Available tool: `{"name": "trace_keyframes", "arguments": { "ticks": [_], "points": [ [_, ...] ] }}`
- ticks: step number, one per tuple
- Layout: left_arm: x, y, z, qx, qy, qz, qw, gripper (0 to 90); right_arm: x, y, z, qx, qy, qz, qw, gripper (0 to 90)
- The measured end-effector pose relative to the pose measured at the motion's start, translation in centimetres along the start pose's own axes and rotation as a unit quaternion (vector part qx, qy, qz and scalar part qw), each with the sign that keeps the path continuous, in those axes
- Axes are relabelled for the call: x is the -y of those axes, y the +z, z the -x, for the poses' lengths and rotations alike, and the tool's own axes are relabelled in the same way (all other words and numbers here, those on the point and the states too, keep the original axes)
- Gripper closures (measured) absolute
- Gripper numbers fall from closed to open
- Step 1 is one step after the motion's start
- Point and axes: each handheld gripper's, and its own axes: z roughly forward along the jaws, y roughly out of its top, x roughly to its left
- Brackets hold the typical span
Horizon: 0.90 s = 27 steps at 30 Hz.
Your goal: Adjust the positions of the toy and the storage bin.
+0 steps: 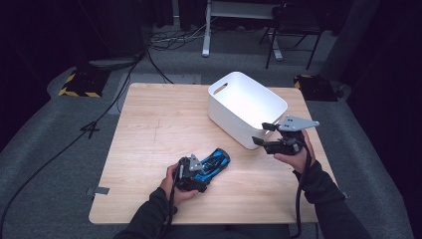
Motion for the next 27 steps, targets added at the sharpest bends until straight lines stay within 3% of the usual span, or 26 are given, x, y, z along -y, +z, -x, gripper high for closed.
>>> {"name": "trace_keyframes", "arguments": {
  "ticks": [1,4,5,8,9,12,18,20,22,24,25,27],
  "points": [
    [0.2,-0.1,-0.1,0.000,-0.004,-0.002,1.0000,24.4,-0.2,0.5,0.0,-0.002,-0.006,-0.008,0.9999,37.0],
    [0.7,-0.7,-0.9,-0.016,-0.016,0.001,0.9997,24.4,-0.9,1.9,-0.1,0.025,-0.028,-0.030,0.9988,42.4],
    [1.0,-0.9,-1.2,-0.014,-0.027,-0.001,0.9995,24.4,-1.0,2.2,0.1,0.030,-0.019,-0.032,0.9988,44.4],
    [1.5,-1.4,-1.7,-0.016,-0.026,0.000,0.9995,24.4,-1.3,2.8,0.5,0.034,-0.006,-0.042,0.9985,45.9],
    [2.0,-1.9,-2.1,-0.015,-0.027,0.001,0.9995,24.4,-1.4,3.8,1.0,0.051,0.000,-0.070,0.9962,47.8],
    [2.8,-2.6,-2.3,-0.011,-0.025,-0.001,0.9996,24.4,-1.4,4.8,1.5,0.056,0.004,-0.092,0.9942,49.9],
    [4.2,-3.9,-3.5,-0.032,-0.044,-0.002,0.9985,24.4,-1.3,6.4,2.2,0.043,0.008,-0.112,0.9927,61.0],
    [4.7,-4.4,-3.7,-0.036,-0.046,-0.001,0.9983,24.4,-1.4,6.7,2.1,0.046,0.002,-0.119,0.9919,68.7],
    [5.1,-4.7,-3.7,-0.034,-0.053,0.000,0.9980,24.4,-1.3,6.9,2.1,0.027,-0.004,-0.122,0.9921,77.5],
    [5.2,-4.8,-3.7,-0.034,-0.050,-0.003,0.9981,24.3,-1.3,6.8,2.1,0.025,-0.003,-0.118,0.9927,78.3],
    [5.3,-4.8,-3.8,-0.033,-0.051,0.003,0.9982,24.4,-1.2,6.6,2.0,0.009,-0.007,-0.115,0.9933,84.2],
    [5.3,-4.8,-3.8,-0.035,-0.051,0.001,0.9981,24.3,-1.1,6.3,1.9,-0.004,-0.022,-0.116,0.9930,85.3]
  ]
}}
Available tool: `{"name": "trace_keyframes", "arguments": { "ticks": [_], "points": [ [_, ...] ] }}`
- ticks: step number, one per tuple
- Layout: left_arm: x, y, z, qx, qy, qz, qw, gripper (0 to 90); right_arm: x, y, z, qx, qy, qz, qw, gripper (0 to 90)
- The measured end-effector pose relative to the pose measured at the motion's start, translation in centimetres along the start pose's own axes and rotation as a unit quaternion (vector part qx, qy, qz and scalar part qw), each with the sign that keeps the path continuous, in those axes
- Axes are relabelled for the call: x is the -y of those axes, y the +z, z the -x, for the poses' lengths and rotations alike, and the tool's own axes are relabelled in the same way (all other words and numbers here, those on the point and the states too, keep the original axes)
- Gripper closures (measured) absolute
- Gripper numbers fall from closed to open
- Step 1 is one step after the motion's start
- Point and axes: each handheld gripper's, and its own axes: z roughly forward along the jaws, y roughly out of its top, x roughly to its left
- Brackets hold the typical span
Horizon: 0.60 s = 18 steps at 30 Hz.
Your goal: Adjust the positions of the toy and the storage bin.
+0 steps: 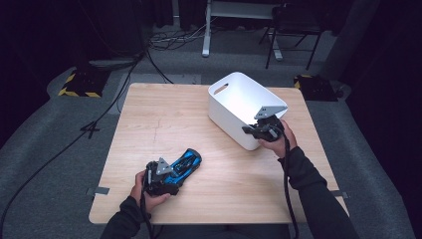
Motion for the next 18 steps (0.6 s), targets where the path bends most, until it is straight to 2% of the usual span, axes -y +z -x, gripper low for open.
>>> {"name": "trace_keyframes", "arguments": {
  "ticks": [4,5,7,8,11,13,17,18],
  "points": [
    [0.0,0.1,0.0,0.000,-0.003,0.005,1.0000,24.3,0.5,-0.7,-0.4,-0.004,-0.012,-0.001,0.9999,85.6],
    [0.0,0.1,0.0,-0.004,-0.001,0.006,1.0000,24.3,1.1,-1.4,-0.5,-0.015,-0.020,0.005,0.9997,85.7],
    [-0.1,0.1,0.0,-0.005,-0.003,0.002,1.0000,24.3,1.5,-1.8,-0.6,-0.020,-0.023,0.006,0.9995,85.8],
    [-0.1,0.2,0.0,-0.002,-0.004,0.002,1.0000,24.3,2.3,-2.7,-1.0,-0.032,-0.033,0.012,0.9989,85.7],
    [-0.2,0.2,-0.1,-0.005,-0.002,0.002,1.0000,24.3,3.3,-4.0,-1.5,-0.044,-0.045,0.018,0.9979,85.8],
    [-0.2,0.3,-0.1,-0.001,-0.002,0.002,1.0000,24.3,4.0,-4.9,-1.9,-0.044,-0.058,0.021,0.9971,85.7],
    [-0.2,0.3,-0.1,-0.004,-0.004,0.006,1.0000,24.3,5.0,-6.1,-2.2,-0.045,-0.066,0.027,0.9965,85.5],
    [-0.2,0.3,-0.1,-0.007,-0.003,0.005,1.0000,24.3,5.6,-7.0,-2.4,-0.038,-0.066,0.033,0.9965,84.9]
  ]
}}
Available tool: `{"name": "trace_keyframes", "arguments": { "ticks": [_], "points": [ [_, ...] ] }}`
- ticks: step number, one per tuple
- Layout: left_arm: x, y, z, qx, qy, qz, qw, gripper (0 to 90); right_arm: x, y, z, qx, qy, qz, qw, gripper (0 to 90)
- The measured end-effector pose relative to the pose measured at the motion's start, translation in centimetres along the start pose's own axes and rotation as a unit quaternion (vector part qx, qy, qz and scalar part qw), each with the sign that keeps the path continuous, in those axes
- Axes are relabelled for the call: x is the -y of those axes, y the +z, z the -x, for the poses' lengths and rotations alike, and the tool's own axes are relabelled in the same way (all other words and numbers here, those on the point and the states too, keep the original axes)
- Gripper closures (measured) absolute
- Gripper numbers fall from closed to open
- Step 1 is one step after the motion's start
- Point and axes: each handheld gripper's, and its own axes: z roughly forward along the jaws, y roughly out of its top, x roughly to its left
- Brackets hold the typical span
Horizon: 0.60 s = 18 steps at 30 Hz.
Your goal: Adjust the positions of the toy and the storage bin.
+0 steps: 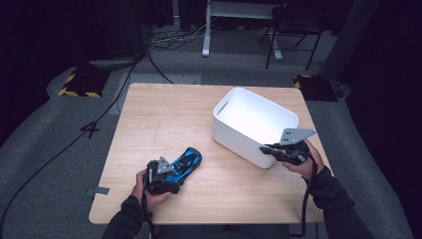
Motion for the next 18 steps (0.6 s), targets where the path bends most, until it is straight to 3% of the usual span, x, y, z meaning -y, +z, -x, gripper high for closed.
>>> {"name": "trace_keyframes", "arguments": {
  "ticks": [5,6,9,10,11,13,14,15,16,17,18],
  "points": [
    [0.0,0.0,0.0,0.000,0.000,0.000,1.0000,24.3,0.7,-1.5,-0.3,0.017,0.005,0.014,0.9997,76.9],
    [0.0,0.0,0.0,0.000,0.000,0.000,1.0000,24.3,0.9,-2.2,-0.4,0.028,0.018,0.028,0.9991,66.5],
    [0.0,0.0,0.0,0.000,0.000,0.000,1.0000,24.3,1.1,-3.0,-0.5,0.038,0.023,0.042,0.9982,60.2],
    [0.0,0.0,0.0,0.001,0.001,0.001,1.0000,24.2,1.1,-3.9,-0.5,0.051,0.038,0.064,0.9960,50.7],
    [0.0,0.0,0.0,0.001,0.001,0.001,1.0000,24.2,1.1,-3.9,-0.5,0.051,0.038,0.064,0.9960,50.7],
    [0.0,0.0,0.0,0.000,0.001,0.000,1.0000,24.3,1.3,-5.0,0.1,0.077,0.075,0.095,0.9896,41.5],
    [0.0,0.0,0.0,0.000,0.001,0.000,1.0000,24.2,1.3,-5.0,0.1,0.077,0.075,0.095,0.9896,41.5],
    [0.0,0.0,0.0,0.000,0.001,0.000,1.0000,24.2,1.4,-5.1,0.7,0.128,0.110,0.088,0.9818,36.9],
    [0.0,0.0,0.0,-0.001,0.002,0.001,1.0000,24.2,1.4,-5.1,0.7,0.128,0.110,0.088,0.9818,36.9],
    [0.0,0.0,0.0,0.002,0.001,0.001,1.0000,24.3,1.5,-5.0,1.0,0.148,0.129,0.083,0.9771,34.6],
    [0.0,0.0,0.0,0.001,0.000,0.000,1.0000,24.2,2.0,-4.9,1.7,0.172,0.166,0.072,0.9684,32.6]
  ]
}}
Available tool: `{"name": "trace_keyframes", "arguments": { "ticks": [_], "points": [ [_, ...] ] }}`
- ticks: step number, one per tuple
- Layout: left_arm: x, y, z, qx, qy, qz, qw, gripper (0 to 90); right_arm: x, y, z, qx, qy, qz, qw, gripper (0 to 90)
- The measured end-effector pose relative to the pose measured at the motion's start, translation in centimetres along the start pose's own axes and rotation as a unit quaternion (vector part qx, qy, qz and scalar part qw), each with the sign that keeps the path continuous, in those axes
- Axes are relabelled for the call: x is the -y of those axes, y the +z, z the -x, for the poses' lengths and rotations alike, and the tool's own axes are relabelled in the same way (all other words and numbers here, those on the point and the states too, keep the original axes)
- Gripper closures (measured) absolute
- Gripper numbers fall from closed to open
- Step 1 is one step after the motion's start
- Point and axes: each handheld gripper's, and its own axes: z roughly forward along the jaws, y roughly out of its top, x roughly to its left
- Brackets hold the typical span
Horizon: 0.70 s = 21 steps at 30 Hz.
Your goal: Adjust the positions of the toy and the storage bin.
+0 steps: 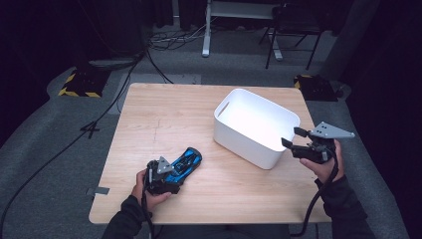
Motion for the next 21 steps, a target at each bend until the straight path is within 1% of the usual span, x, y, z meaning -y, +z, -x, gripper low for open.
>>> {"name": "trace_keyframes", "arguments": {
  "ticks": [1,3,4,5,6,7,9,11,12,13,14,15,16,17,18,19,20,21],
  "points": [
    [0.0,0.0,0.0,0.000,0.000,0.000,1.0000,24.2,0.1,0.2,0.3,0.011,0.012,-0.005,0.9999,31.1],
    [0.0,0.0,0.0,0.000,0.000,0.000,1.0000,24.2,0.4,0.7,0.8,0.031,0.044,-0.020,0.9984,29.7],
    [0.0,0.0,0.0,0.000,0.000,0.000,1.0000,24.2,0.4,0.7,0.8,0.031,0.044,-0.020,0.9984,29.7],
    [0.0,0.0,0.0,0.001,0.000,0.000,1.0000,24.2,0.5,1.0,1.0,0.036,0.054,-0.028,0.9975,28.3],
    [0.0,0.0,0.0,0.000,0.001,-0.001,1.0000,24.2,0.7,1.5,1.3,0.039,0.065,-0.038,0.9964,24.2],
    [0.0,0.0,0.0,0.000,0.001,0.000,1.0000,24.2,0.9,2.1,1.8,0.032,0.092,-0.040,0.9945,21.1],
    [0.0,0.0,0.0,0.000,0.001,0.000,1.0000,24.2,1.0,2.5,2.1,0.024,0.105,-0.047,0.9931,20.3],
    [0.0,0.0,0.0,0.001,0.001,0.000,1.0000,24.2,0.9,2.7,2.2,0.025,0.107,-0.050,0.9927,19.3],
    [0.0,0.0,0.0,0.001,0.002,-0.001,1.0000,24.2,0.8,3.2,2.4,0.028,0.104,-0.063,0.9921,21.4],
    [0.0,0.0,0.0,0.001,0.002,-0.001,1.0000,24.2,0.8,3.2,2.4,0.028,0.104,-0.063,0.9921,21.4],
    [0.0,0.0,0.0,0.001,0.002,0.000,1.0000,24.2,0.8,3.5,2.4,0.029,0.102,-0.078,0.9913,21.7],
    [0.0,0.0,0.0,0.001,0.003,0.000,1.0000,24.2,0.7,4.0,2.7,0.016,0.100,-0.083,0.9915,25.7],
    [0.0,0.0,0.0,0.001,0.003,0.000,1.0000,24.2,0.7,4.0,2.7,0.016,0.100,-0.083,0.9915,25.7],
    [0.0,0.0,0.0,0.000,0.002,0.000,1.0000,24.2,0.6,4.1,2.9,0.005,0.100,-0.083,0.9915,28.9],
    [0.0,0.0,-0.1,0.000,0.003,0.000,1.0000,24.2,0.5,4.3,3.1,-0.005,0.093,-0.079,0.9925,38.0],
    [0.0,0.0,-0.1,0.000,0.003,0.000,1.0000,24.2,0.5,4.3,3.1,-0.005,0.093,-0.079,0.9925,38.0],
    [0.0,0.0,0.0,0.001,0.002,0.000,1.0000,24.2,0.2,4.5,3.2,-0.009,0.080,-0.083,0.9933,43.4],
    [0.0,0.0,-0.1,-0.001,0.004,0.001,1.0000,24.2,0.1,4.6,3.1,-0.005,0.075,-0.088,0.9933,45.1]
  ]
}}
